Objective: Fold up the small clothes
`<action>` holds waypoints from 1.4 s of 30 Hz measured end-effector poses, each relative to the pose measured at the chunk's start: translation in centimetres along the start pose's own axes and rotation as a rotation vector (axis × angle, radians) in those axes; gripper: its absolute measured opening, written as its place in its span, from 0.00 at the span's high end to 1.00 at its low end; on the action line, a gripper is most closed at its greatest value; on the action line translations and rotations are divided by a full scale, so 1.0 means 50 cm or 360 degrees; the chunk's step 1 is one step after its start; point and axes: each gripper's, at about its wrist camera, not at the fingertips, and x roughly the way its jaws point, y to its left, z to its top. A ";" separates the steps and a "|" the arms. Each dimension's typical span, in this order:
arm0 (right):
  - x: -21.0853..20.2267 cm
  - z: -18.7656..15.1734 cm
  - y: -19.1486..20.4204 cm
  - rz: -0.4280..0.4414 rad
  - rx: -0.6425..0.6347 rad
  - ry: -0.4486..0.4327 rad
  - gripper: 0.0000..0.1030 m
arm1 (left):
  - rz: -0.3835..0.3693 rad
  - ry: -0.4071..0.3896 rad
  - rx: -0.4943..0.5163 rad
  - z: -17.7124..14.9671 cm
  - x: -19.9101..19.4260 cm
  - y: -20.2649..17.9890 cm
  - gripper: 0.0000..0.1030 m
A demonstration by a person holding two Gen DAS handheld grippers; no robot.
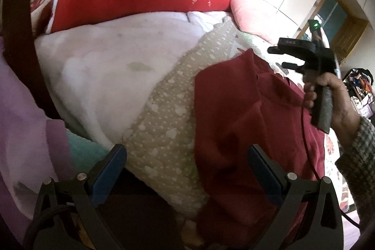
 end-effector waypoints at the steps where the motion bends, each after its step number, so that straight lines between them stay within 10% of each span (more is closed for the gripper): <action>1: -0.014 -0.006 0.002 -0.0053 -0.0065 -0.0012 0.45 | -0.0007 0.0006 0.0013 -0.003 0.002 -0.007 0.01; 4: -0.020 -0.031 0.007 -0.0132 -0.0213 0.0066 0.75 | -0.0027 0.0022 0.0056 -0.008 0.003 -0.027 0.01; 9: -0.029 -0.102 -0.087 -0.0233 -0.0164 0.0116 0.75 | -0.0017 0.0028 0.0096 -0.013 -0.002 -0.043 0.01; 21: -0.178 -0.211 -0.486 -0.0153 0.0786 -0.0073 0.70 | -0.0017 0.0069 0.0196 -0.035 -0.006 -0.112 0.01; 31: -0.228 -0.183 -0.386 -0.0459 0.0263 -0.0222 0.70 | -0.0011 0.0067 0.0278 -0.046 -0.008 -0.156 0.01; 38: -0.052 -0.106 -0.289 -0.0193 0.0030 0.0135 0.70 | -0.0006 0.0099 0.0276 -0.047 0.009 -0.152 0.01; 42: 0.028 -0.054 -0.275 -0.0337 -0.0064 0.0167 0.65 | 0.0018 0.0097 0.0223 -0.039 0.014 -0.128 0.01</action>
